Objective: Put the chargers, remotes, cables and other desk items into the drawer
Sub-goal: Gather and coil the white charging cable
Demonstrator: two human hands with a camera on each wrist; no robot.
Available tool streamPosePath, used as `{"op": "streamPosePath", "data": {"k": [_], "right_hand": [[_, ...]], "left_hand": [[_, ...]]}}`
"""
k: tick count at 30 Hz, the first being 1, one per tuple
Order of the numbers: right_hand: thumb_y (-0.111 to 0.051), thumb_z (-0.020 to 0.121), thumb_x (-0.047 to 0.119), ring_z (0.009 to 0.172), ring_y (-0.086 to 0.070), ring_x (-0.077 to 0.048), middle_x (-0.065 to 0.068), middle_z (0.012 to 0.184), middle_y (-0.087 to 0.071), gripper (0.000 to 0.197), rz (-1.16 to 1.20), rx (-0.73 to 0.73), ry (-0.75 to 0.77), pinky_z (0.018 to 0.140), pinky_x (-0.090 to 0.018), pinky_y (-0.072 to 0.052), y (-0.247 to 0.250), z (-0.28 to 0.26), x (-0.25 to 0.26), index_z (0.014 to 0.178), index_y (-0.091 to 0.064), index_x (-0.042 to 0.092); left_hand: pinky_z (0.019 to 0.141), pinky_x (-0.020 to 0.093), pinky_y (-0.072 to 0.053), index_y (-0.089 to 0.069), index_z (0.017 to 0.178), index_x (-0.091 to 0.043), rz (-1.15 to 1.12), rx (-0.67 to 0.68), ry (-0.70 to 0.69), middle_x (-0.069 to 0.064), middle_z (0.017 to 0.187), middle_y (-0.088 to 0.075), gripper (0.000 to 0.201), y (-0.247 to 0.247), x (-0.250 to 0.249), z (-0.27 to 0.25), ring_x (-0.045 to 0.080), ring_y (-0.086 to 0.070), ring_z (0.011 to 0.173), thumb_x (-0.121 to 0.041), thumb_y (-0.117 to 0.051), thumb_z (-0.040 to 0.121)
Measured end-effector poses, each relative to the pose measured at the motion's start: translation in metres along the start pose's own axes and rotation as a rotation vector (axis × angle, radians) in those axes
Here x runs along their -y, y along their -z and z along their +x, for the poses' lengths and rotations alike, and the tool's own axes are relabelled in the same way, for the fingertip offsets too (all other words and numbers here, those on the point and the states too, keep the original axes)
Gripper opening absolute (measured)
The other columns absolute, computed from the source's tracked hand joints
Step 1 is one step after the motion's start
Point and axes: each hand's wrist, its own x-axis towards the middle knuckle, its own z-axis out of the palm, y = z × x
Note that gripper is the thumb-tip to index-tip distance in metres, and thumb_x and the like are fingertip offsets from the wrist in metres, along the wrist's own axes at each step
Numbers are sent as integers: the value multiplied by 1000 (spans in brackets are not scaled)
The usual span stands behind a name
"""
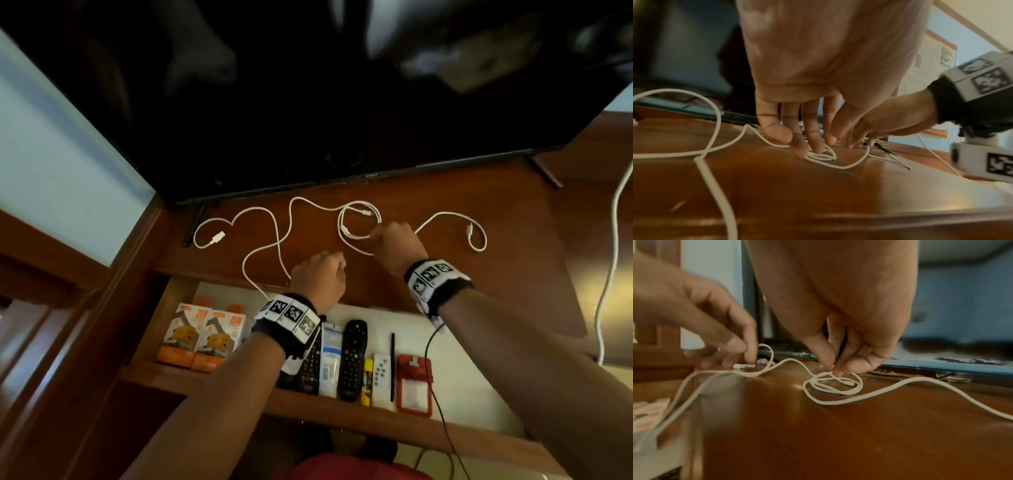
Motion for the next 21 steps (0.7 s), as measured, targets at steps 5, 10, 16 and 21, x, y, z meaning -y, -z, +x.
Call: {"op": "streamPosePath", "data": {"k": [5,10,16,21], "right_hand": [[-55,96,37,131,-41,-35,-11,141,-52,34,-236,104,80,104,-49,-39,-18,44,17,127,-64,27],[-55,95,24,123,-49,-29,-7,123,-63,18,-185,98,95,99,-48,-40,-18,47,17,107,-68,25],[-57,92,8,87,-60,-18,5,101,-59,15,71,-59,228,72,-38,-54,2,23,2,93,-60,23],[-60,94,6,81,-59,-12,7,96,-60,12,188,-122,291,69,-30,-51,13,12,-8,92,-63,18]], "left_hand": [[92,49,-49,-55,136,-23,59,27,45,6,139,-55,35,10,2,35,34,-60,120,-18,-47,103],[97,50,-50,-46,146,-21,87,42,100,9,150,-46,44,21,12,67,35,-57,127,-14,-46,103],[82,46,-55,-62,106,-16,-209,118,214,8,101,-71,48,15,20,100,33,-69,92,-47,-24,106],[48,25,-42,-69,109,-1,-864,5,306,8,79,-69,33,19,13,105,17,-58,57,-25,-47,108]]}}
